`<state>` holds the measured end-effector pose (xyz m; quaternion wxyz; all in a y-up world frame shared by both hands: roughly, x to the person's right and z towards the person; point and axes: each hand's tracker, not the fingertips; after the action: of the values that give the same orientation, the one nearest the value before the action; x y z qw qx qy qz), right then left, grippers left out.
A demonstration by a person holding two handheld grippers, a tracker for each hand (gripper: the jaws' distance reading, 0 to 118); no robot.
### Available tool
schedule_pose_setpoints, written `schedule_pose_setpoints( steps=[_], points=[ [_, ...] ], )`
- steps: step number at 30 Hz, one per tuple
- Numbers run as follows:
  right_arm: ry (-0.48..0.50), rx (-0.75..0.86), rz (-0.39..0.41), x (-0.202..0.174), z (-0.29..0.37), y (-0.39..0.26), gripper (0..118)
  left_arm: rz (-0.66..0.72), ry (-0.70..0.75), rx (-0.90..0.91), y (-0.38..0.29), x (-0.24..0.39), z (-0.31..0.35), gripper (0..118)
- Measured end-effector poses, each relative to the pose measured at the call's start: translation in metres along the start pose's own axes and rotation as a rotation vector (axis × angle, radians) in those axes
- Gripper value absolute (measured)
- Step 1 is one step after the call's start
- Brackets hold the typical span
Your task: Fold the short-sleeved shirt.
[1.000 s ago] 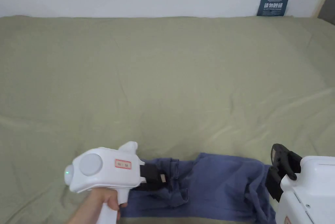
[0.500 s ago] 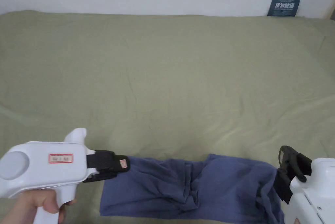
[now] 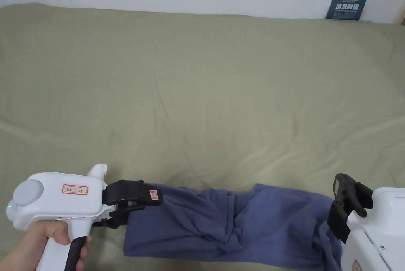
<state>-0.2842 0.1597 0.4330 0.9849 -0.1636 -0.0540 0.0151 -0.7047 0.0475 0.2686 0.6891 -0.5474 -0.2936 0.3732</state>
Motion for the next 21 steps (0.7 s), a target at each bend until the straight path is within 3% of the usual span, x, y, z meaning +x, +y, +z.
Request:
schedule_pose_setpoints(
  steps=[1,2,3,4,5,7,12,13,16,17,21],
  points=[
    [-0.004,-0.003,0.005,0.0,-0.001,0.0,0,0.001,-0.023,0.024,0.001,0.007,-0.008,99],
    [-0.005,-0.003,0.008,0.001,-0.001,0.0,0,0.003,-0.016,0.029,0.002,0.007,-0.013,85],
    [-0.008,-0.003,0.009,0.001,-0.001,0.0,0,0.015,-0.013,0.033,0.002,0.01,-0.022,64],
    [-0.009,-0.004,0.007,0.002,-0.002,0.001,0,0.022,0.006,0.035,0.003,0.013,-0.032,35],
    [-0.007,-0.004,0.006,0.002,-0.003,0.002,0,0.043,0.097,0.023,0.002,0.002,-0.032,17],
    [-0.01,0.0,0.01,0.003,-0.003,0.003,0,0.04,0.01,0.042,0.005,0.01,-0.022,16],
    [-0.005,0.02,0.013,0.006,-0.002,0.01,0,0.008,0.095,0.109,0.005,0.032,0.011,14],
    [-0.002,0.029,0.009,0.008,-0.002,0.012,0,0.007,0.139,0.146,0.015,0.0,0.021,14],
    [0.005,0.053,0.003,0.009,-0.001,0.018,0,0.003,0.223,0.248,0.021,0.004,0.068,14],
    [0.01,0.059,0.003,0.009,-0.002,0.02,0,0.008,0.254,0.285,-0.009,0.036,0.082,14],
    [0.034,0.084,0.007,0.007,-0.006,0.026,0,-0.007,0.4,0.389,-0.014,0.033,0.149,14]
  ],
)
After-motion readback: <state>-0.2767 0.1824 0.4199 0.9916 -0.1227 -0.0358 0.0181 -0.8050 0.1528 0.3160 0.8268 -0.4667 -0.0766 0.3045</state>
